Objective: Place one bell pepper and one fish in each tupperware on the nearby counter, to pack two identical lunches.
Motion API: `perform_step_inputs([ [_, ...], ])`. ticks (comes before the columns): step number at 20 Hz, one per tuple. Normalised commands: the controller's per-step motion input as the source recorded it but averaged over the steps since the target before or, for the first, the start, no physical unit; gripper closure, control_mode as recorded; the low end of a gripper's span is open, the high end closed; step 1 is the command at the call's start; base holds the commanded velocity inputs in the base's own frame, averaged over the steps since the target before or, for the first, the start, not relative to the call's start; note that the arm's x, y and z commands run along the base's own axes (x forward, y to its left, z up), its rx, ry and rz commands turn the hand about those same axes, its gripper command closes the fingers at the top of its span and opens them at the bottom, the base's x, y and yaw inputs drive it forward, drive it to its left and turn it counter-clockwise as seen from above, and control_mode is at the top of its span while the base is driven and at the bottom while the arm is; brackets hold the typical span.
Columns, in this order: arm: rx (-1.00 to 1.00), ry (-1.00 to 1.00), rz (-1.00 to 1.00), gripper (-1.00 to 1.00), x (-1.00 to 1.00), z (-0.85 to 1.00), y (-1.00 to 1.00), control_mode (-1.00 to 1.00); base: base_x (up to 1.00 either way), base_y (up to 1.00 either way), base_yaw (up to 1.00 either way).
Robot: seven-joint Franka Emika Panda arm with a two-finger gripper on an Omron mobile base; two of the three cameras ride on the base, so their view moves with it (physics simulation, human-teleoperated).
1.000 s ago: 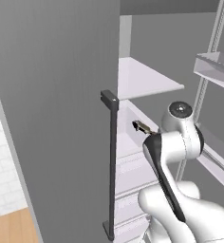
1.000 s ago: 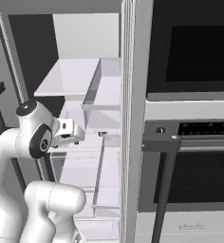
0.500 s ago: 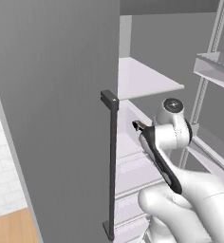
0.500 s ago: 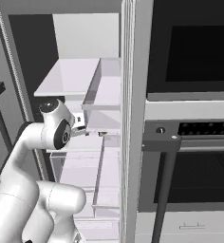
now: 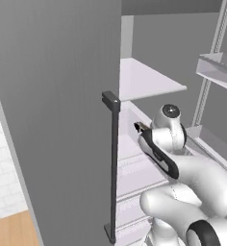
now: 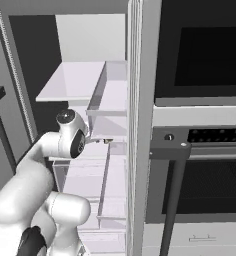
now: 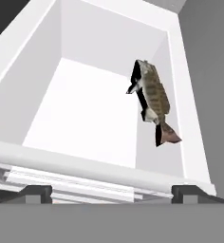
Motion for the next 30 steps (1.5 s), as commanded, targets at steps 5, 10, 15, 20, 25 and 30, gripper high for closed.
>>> perform_step_inputs([
  [5, 0.0, 0.0, 0.0, -1.0, 0.62, 0.0, -0.06, -1.0, 0.0, 0.0, 0.0],
  [10, 0.0, 0.0, 0.0, -1.0, 0.53, -0.02, -0.25, -1.0, 0.0, 0.0, 0.0],
  [15, 0.0, 0.0, 0.0, -1.0, 0.45, -0.29, -0.15, -1.0, 0.0, 0.0, 0.0],
  [20, 0.0, 0.0, 0.0, -1.0, 0.28, -0.19, 0.0, -1.0, 0.0, 0.0, 0.0],
  [25, 0.0, 0.02, -0.02, -1.0, 0.3, -0.22, -0.01, -1.0, 0.0, 0.0, 0.0],
  [30, 0.0, 0.15, -0.02, -1.0, 0.29, -0.07, -0.17, -1.0, 0.0, 0.0, 0.0],
])
